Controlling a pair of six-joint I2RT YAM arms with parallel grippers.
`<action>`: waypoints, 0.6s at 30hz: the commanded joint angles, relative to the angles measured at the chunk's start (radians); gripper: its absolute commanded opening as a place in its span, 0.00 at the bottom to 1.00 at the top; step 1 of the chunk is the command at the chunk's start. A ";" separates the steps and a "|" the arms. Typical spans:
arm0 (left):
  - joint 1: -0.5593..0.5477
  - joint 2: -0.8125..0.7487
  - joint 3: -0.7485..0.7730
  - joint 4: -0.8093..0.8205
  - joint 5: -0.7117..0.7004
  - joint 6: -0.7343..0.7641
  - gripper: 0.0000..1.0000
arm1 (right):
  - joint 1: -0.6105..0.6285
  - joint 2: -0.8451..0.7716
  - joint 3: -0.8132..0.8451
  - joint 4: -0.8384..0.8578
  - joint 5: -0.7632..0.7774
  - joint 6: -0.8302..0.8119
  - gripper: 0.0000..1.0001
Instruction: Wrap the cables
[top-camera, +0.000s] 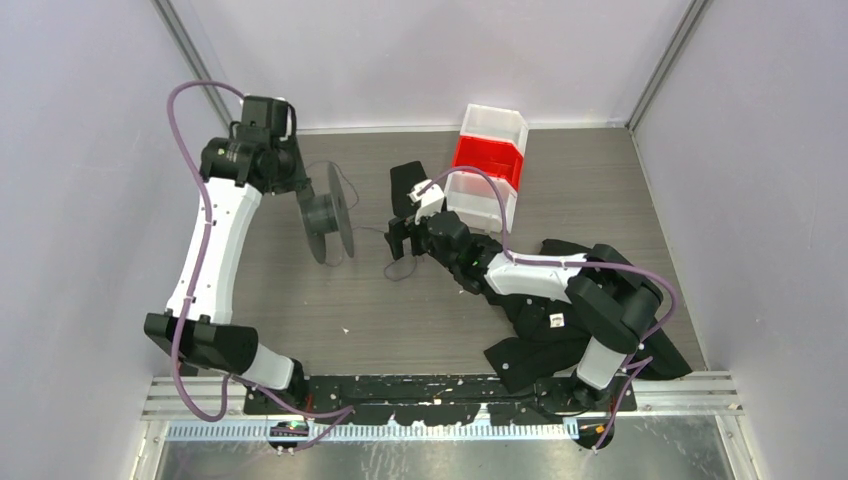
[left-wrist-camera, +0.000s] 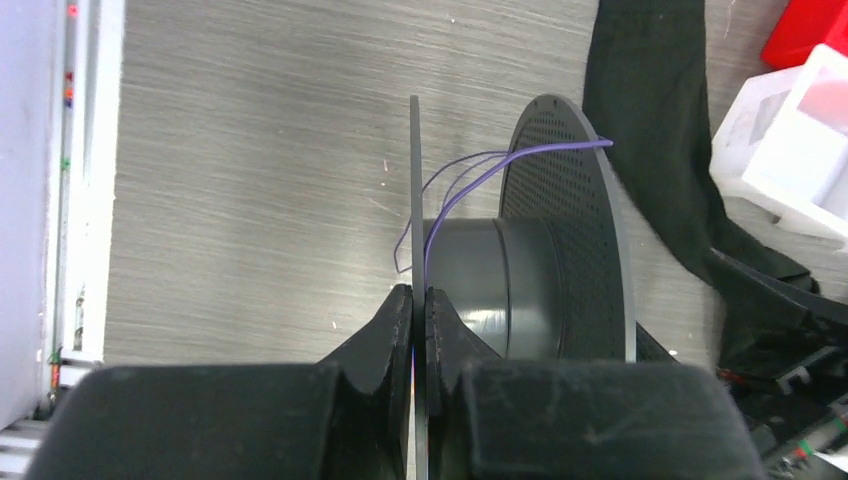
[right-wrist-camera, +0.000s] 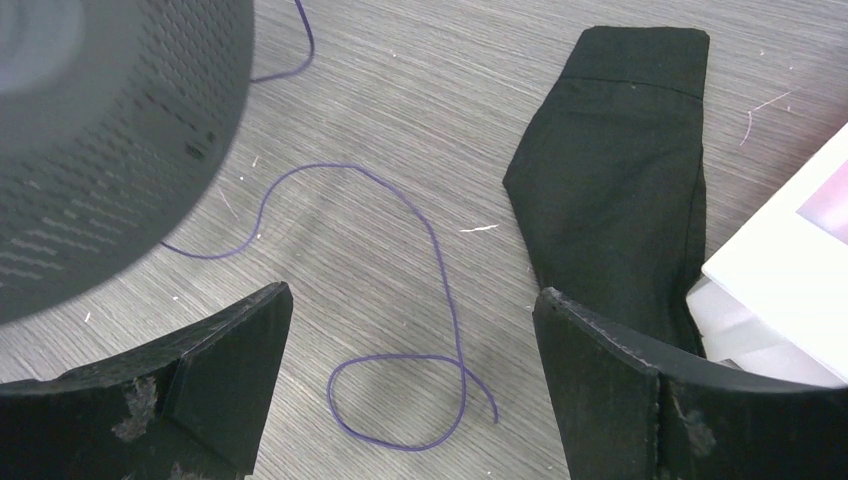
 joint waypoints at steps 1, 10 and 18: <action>0.000 -0.075 -0.152 0.262 0.060 0.055 0.00 | 0.003 -0.053 -0.003 0.017 0.024 0.026 0.95; -0.020 -0.179 -0.505 0.551 0.095 0.085 0.00 | 0.002 -0.076 -0.011 -0.020 0.037 0.037 0.94; -0.026 -0.213 -0.528 0.553 0.050 0.162 0.00 | 0.002 0.011 0.052 -0.100 -0.074 -0.005 0.93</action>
